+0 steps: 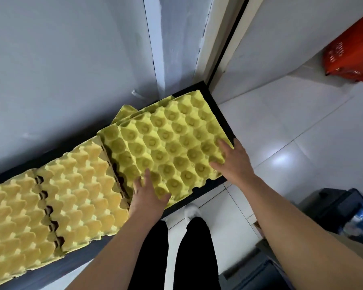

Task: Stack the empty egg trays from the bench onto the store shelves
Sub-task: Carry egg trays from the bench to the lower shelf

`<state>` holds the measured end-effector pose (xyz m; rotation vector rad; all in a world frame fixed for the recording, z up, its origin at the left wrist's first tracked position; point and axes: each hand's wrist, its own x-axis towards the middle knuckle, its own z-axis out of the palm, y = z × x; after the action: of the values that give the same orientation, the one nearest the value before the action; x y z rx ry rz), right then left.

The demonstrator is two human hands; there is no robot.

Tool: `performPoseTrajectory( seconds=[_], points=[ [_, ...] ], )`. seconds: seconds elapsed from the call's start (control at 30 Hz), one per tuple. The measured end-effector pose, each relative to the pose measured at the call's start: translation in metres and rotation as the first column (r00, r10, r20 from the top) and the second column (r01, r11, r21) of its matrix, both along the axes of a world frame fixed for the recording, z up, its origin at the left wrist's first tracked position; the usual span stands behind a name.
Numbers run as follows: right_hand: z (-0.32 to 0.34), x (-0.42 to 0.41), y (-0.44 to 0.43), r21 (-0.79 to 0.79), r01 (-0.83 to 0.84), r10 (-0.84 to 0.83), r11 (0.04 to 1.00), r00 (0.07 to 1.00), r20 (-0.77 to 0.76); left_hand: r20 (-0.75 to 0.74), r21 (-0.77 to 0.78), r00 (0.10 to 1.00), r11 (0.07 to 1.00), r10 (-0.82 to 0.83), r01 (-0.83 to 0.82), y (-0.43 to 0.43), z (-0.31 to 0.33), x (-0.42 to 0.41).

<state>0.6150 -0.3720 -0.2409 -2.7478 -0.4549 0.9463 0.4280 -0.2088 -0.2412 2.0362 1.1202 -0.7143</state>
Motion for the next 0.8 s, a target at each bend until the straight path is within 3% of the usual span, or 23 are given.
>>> performPoseTrajectory(
  seconds=[0.17, 0.43, 0.8],
  points=[
    [-0.023, 0.022, -0.004, 0.045, -0.024, 0.027, 0.999, 0.996, -0.083, -0.009, -0.004, 0.99, 0.99, 0.14, -0.14, -0.011, -0.019, 0.01],
    [-0.024, 0.025, -0.01, 0.115, -0.013, 0.018, 0.993, 0.999, -0.045, 0.071, 0.064, 0.962, 0.961, 0.263, -0.267, -0.023, -0.008, 0.019],
    [0.059, 0.023, -0.008, 0.278, -0.063, 0.038, 0.959, 0.995, 0.092, 0.401, 0.183, 0.864, 0.897, 0.305, -0.402, -0.01, 0.09, 0.025]
  ],
)
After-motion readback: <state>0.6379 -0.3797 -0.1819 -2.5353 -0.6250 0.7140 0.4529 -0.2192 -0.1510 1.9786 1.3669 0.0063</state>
